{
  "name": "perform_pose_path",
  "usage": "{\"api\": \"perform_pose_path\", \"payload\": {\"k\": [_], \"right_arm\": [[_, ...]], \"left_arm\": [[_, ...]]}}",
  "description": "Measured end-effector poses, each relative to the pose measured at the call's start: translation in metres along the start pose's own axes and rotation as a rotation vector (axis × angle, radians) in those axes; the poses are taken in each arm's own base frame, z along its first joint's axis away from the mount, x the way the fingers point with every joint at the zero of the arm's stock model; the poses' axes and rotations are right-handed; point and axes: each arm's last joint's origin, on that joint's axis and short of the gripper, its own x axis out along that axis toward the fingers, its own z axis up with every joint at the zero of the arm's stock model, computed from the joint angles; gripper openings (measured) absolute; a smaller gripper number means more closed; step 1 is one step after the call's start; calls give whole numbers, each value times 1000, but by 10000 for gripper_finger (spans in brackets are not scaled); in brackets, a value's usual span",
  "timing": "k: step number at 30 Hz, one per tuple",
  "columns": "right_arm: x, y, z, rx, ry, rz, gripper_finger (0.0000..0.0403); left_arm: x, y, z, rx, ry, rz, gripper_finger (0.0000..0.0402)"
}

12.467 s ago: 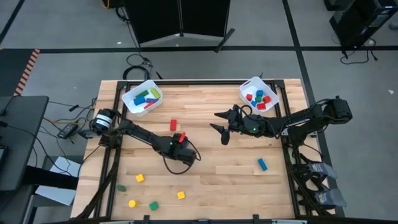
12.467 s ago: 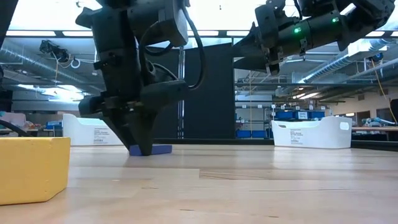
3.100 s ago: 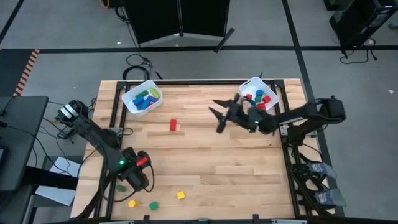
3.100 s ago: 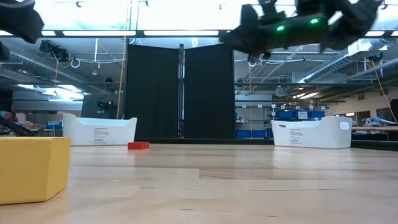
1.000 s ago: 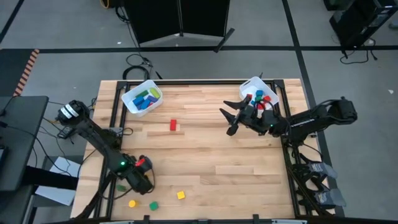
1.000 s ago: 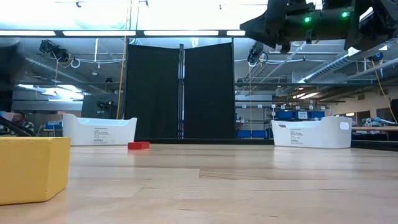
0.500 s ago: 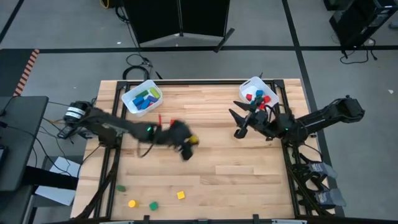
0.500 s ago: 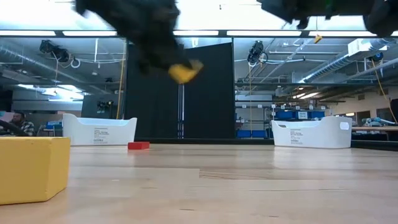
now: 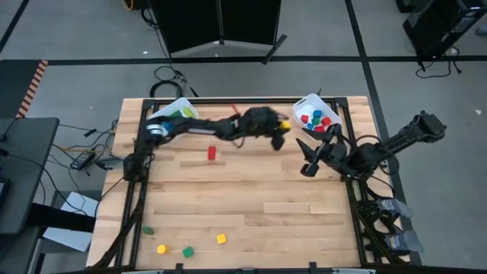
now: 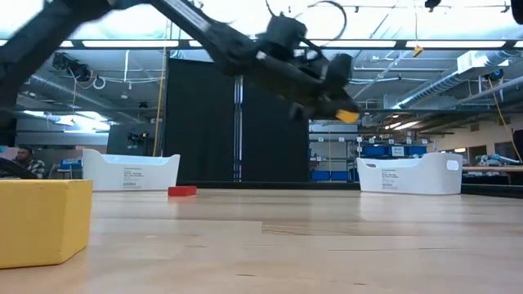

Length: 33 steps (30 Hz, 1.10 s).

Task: Sort blocks by size
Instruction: Put the small yellow block into the right white bin, then put the large red block into the left white bin

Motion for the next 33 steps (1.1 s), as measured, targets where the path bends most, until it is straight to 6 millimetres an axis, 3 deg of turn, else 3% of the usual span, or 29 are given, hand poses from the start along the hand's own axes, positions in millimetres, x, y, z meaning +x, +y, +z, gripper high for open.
{"api": "perform_pose_path", "payload": {"k": [5,10,15,18,24,33], "right_arm": [[-3,1,3,-11,-5,11,190],[-4,1,4,-17,-7,17,190],[-4,2,4,-20,-8,19,190],[-5,2,4,-18,-9,22,190],[-5,3,4,-17,-17,36,190],[-5,3,4,-13,-20,40,190]], "left_arm": [[52,19,8,-11,-57,-12,137],[89,35,12,-20,-136,-4,137],[122,53,-5,-83,-126,25,137],[124,62,-17,-134,-167,60,137],[125,71,-20,-154,-148,104,139],[124,70,-16,-155,-181,73,260]]}}
